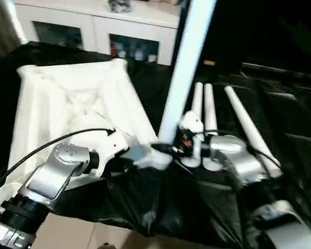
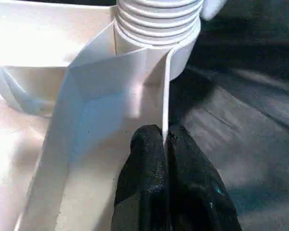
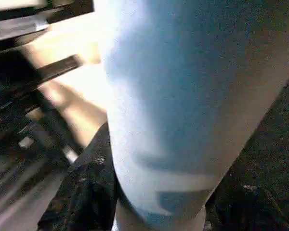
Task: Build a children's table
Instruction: Insert table leg to table base
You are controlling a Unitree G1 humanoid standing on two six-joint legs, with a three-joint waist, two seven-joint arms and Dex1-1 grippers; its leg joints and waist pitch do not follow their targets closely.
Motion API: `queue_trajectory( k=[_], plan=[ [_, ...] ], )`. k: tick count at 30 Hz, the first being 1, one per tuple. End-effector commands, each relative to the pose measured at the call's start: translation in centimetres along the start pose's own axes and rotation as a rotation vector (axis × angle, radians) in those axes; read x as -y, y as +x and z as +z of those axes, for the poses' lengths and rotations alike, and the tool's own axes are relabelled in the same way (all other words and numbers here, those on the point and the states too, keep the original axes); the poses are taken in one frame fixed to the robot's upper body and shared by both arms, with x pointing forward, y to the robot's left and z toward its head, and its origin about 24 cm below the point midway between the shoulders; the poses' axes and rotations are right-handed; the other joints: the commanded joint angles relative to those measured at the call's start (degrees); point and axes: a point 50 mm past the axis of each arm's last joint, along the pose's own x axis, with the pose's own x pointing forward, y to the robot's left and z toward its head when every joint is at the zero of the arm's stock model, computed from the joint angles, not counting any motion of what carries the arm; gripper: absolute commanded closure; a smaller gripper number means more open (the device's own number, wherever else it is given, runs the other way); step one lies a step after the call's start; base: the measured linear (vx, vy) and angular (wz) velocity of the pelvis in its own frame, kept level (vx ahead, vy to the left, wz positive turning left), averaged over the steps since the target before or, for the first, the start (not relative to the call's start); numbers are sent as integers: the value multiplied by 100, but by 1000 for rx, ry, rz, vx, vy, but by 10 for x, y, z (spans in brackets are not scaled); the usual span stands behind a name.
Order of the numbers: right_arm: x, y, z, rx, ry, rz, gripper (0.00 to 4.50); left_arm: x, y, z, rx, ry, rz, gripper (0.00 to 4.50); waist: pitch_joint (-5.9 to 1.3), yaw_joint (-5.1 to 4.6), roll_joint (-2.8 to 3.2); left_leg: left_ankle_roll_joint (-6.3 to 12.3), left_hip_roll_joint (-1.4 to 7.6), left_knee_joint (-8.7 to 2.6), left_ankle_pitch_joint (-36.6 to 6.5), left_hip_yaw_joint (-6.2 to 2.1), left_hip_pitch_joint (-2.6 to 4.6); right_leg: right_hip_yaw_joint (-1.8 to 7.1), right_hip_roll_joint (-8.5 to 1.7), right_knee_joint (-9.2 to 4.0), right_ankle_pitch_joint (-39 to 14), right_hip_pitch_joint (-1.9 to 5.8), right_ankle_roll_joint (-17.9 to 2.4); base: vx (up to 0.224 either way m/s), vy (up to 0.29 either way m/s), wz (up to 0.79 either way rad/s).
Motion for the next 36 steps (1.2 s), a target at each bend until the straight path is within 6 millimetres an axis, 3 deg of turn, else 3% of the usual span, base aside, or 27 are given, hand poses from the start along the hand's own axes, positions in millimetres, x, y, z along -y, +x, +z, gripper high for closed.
queue_trajectory(
  k=[1, 3, 6, 11, 17, 25, 28, 36],
  plan=[
    [4, -5, -32, -148, 44, -122, 261, -2, -13, 31, 119, 40, 86, 450, -257, 12, 116, -223, 318, -528, -1476, -151, 8, 306, -534, -543, -1698, 180, -1075, 0, 0, 0],
    [3, 2, -35, -152, 71, -189, 261, 2, -12, 36, 123, 7, 141, 450, -277, -1, 119, -176, 316, -502, -1331, -130, 23, 320, -518, -511, -1360, 175, -1169, 0, 0, 0],
    [2, 14, -40, -178, 102, -286, 261, 12, -6, 47, 143, -60, 199, 450, -293, -39, 117, -137, 300, -483, -1005, -123, -16, 309, -506, -468, -850, 210, -1285, 0, 0, 0],
    [-8, 37, -40, -189, 144, -354, 261, 28, 20, 62, 189, -172, 306, 450, -309, -40, 82, 34, 285, -443, -676, -86, -33, 304, -477, -446, -211, 227, -1340, 0, 0, 0],
    [-12, 41, -39, -177, 174, -347, 261, 24, 23, 61, 171, -179, 351, 450, -275, -4, 107, 13, 288, -485, -1201, -113, -15, 300, -485, -528, -994, 187, -1062, 0, 0, 0],
    [-8, 41, -35, -134, 195, -351, 261, 19, 20, 61, 147, -159, 373, 450, -286, -17, 123, -30, 290, -491, -1221, -117, -21, 300, -482, -522, -862, 181, -1066, 0, 0, 0],
    [-8, 42, -31, -103, 226, -347, 191, 19, 20, 60, 143, -149, 367, 450, -294, -20, 141, -41, 291, -493, -1265, -119, -15, 303, -484, -519, -849, 182, -1088, 0, 0, 0],
    [-6, 43, -22, -53, 237, -327, 120, 21, 18, 58, 157, -77, 309, 450, -347, -3, 148, 62, 292, -453, -772, -99, -34, 300, -483, -448, -146, 209, -1257, 0, 0, 0]
  ],
)
